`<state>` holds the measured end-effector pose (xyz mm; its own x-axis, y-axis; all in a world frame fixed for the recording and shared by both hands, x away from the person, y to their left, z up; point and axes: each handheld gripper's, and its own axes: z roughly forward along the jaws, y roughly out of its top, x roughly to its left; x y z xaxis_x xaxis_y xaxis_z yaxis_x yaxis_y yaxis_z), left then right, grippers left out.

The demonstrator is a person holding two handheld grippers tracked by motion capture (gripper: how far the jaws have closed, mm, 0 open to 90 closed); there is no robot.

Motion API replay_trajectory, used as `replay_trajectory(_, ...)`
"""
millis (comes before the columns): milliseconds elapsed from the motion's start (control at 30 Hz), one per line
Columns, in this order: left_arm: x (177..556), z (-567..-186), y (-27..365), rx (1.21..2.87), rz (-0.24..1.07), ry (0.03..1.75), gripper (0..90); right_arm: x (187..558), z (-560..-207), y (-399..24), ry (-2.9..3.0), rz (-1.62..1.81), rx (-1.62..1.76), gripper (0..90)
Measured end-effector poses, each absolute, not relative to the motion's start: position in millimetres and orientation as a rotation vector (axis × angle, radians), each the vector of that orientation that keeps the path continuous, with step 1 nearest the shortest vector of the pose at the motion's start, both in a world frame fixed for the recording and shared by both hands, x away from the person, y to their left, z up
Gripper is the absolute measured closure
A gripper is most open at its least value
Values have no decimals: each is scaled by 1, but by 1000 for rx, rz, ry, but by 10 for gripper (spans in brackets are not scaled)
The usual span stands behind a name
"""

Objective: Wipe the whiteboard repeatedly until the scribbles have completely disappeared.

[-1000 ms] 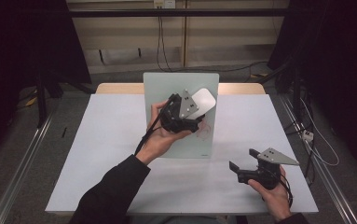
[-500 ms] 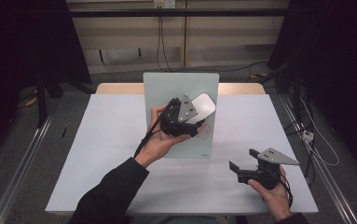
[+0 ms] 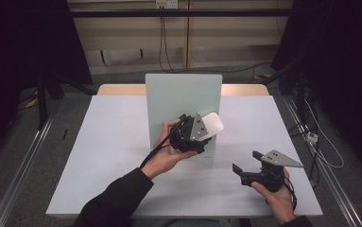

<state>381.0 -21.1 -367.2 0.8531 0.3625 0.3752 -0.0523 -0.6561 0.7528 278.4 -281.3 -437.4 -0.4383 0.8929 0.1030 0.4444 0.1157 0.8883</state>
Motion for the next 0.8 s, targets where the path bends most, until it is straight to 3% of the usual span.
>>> replay_trajectory(233, 380, -372, -18, 2228, 614, 216, 312, 278, -438, -282, 1935, 1280, 1298, 73)
replay_trajectory(567, 392, -345, -7, 2144, 642, 284, 311, 278, -438, -281, 1938, 1279, 1296, 73)
replay_trajectory(800, 383, -363, -13, 2176, 667, 232, 311, 278, -437, -281, 1935, 1283, 1292, 73)
